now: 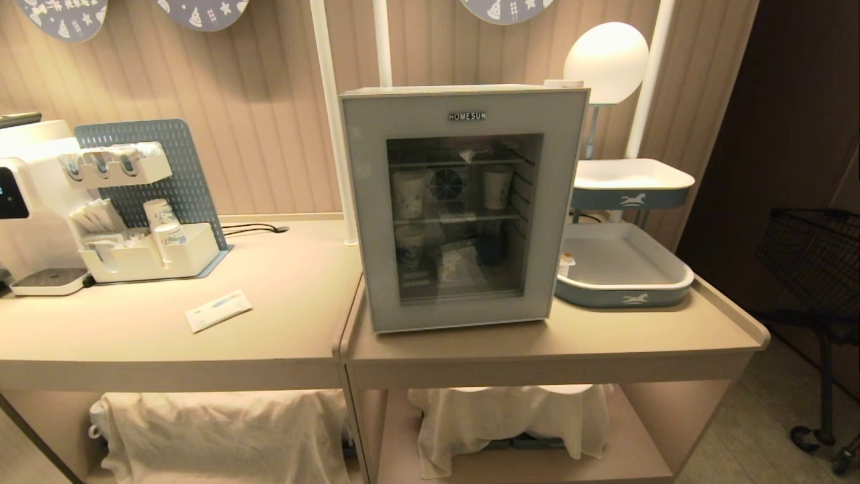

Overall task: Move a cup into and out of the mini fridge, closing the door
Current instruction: Put the yoghurt in the freezer

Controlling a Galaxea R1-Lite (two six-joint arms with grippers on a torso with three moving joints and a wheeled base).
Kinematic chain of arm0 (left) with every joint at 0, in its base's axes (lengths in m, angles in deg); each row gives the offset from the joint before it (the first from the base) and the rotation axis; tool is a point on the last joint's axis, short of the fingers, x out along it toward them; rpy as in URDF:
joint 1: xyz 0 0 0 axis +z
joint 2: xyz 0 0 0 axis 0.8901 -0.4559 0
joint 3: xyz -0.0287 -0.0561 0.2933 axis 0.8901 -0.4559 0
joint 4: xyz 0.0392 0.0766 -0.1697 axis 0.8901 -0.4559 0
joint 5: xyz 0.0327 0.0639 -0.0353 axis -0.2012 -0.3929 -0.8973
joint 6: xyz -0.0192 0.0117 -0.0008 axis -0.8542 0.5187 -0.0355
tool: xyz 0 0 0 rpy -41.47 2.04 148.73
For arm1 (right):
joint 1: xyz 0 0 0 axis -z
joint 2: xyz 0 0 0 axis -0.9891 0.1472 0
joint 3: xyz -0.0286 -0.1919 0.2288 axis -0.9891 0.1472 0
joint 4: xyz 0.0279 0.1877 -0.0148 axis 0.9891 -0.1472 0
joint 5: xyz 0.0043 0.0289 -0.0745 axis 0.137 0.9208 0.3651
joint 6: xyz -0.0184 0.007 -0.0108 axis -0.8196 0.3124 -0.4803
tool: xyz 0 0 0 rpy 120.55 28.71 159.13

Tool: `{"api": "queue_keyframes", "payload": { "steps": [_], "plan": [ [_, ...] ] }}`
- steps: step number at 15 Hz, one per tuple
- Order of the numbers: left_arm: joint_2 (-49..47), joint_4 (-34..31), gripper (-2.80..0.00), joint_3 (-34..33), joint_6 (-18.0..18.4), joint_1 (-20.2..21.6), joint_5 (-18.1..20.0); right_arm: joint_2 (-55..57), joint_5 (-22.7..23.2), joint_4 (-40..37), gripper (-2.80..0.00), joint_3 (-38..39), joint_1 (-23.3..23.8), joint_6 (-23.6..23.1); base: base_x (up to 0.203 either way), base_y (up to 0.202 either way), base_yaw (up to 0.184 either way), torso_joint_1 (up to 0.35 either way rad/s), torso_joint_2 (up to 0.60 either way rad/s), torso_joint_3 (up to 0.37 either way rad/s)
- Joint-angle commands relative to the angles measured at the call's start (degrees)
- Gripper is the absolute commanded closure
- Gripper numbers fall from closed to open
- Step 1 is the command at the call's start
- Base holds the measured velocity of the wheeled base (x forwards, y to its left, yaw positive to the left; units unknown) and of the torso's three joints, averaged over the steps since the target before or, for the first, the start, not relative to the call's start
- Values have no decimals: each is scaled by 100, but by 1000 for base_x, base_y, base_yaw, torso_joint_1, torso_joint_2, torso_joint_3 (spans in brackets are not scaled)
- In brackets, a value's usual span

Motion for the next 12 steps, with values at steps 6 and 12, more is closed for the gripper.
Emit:
{"api": "queue_keyframes", "payload": {
  "steps": [6, 12],
  "plan": [
    [0, 2, 0, 0, 7, 9, -1, 10, -3, 38, 0, 8, -1, 5, 0, 0, 0, 0, 0, 0],
    [0, 2, 0, 0, 7, 9, 0, 10, -12, 38, 0, 8, -1, 13, 106, 0, 0, 3, 3, 2]
  ]
}}
